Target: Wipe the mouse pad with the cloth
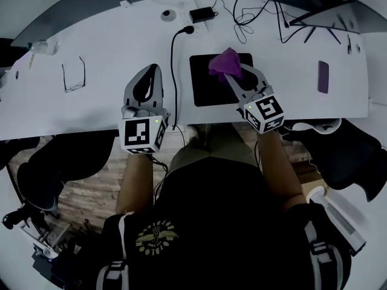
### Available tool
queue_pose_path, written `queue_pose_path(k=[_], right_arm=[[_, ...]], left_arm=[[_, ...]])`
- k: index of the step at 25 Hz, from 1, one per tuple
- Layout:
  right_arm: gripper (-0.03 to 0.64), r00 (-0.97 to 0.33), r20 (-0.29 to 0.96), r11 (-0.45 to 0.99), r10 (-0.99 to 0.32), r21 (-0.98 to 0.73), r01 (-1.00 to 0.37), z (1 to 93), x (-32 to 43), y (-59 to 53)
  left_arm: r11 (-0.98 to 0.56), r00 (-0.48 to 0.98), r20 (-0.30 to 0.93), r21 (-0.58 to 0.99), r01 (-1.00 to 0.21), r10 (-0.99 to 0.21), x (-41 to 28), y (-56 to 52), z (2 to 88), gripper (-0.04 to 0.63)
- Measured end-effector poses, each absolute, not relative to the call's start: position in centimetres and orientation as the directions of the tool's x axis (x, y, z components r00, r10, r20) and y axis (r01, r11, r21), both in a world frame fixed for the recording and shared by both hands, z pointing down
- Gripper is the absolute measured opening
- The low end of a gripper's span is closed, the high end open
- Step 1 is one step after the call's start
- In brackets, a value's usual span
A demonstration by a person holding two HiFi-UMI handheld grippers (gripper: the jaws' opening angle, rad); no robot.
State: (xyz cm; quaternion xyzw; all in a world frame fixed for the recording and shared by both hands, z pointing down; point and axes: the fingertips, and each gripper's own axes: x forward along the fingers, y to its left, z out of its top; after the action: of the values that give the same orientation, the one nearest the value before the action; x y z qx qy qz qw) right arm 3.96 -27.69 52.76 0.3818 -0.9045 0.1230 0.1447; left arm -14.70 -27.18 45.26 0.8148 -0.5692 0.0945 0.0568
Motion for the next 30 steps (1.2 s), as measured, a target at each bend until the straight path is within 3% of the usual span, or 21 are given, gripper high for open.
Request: queue_pose_path(k=[13, 21, 30], right_arm=[[0.086, -0.709, 0.549, 0.789, -0.443, -0.138, -0.599, 64.1, -2.0, -28.8], [0.086, -0.653, 0.682, 0.822, -0.328, -0.135, -0.554, 71.1, -4.9, -29.6], [0.087, -0.594, 0.71, 0.784, -0.378, -0.096, -0.613, 71.9, -0.9, -30.3]], left_arm=[[-0.306, 0.297, 0.254, 0.005, -0.952, -0.92, -15.3, -26.0, 46.2, 0.002], [-0.321, 0.314, 0.278, 0.021, -0.947, -0.908, -14.0, -26.2, 47.2, 0.002], [-0.371, 0.365, 0.289, 0.037, -0.928, -0.885, -12.1, -25.4, 47.5, 0.002]])
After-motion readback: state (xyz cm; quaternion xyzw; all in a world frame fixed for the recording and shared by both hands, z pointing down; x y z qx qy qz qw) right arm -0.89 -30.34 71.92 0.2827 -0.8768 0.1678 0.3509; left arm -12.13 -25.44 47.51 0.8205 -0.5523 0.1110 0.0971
